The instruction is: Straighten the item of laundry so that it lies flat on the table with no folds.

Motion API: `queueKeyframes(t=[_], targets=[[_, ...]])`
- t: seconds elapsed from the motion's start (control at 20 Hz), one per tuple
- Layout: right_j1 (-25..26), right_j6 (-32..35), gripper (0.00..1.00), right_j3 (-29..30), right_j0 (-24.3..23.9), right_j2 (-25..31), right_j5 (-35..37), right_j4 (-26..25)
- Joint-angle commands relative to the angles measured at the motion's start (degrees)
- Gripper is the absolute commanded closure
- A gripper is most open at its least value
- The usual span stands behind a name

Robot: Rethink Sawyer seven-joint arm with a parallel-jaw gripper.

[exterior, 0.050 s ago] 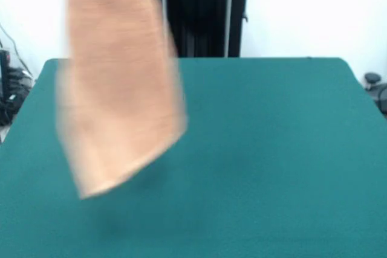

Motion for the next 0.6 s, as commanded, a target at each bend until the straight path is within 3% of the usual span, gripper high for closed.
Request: queueKeyframes(t=[0.05, 0.35, 0.6], targets=[[3.21, 17.29, 1.00, 6.21, -1.86, 10.83, -4.58, -7.46], [7.11, 14.08, 1.00, 1.82, -3.14, 13.13, -2.50, -8.00], [9.84, 12.61, 1.00, 0.13, -2.58, 11.76, -2.75, -8.43]])
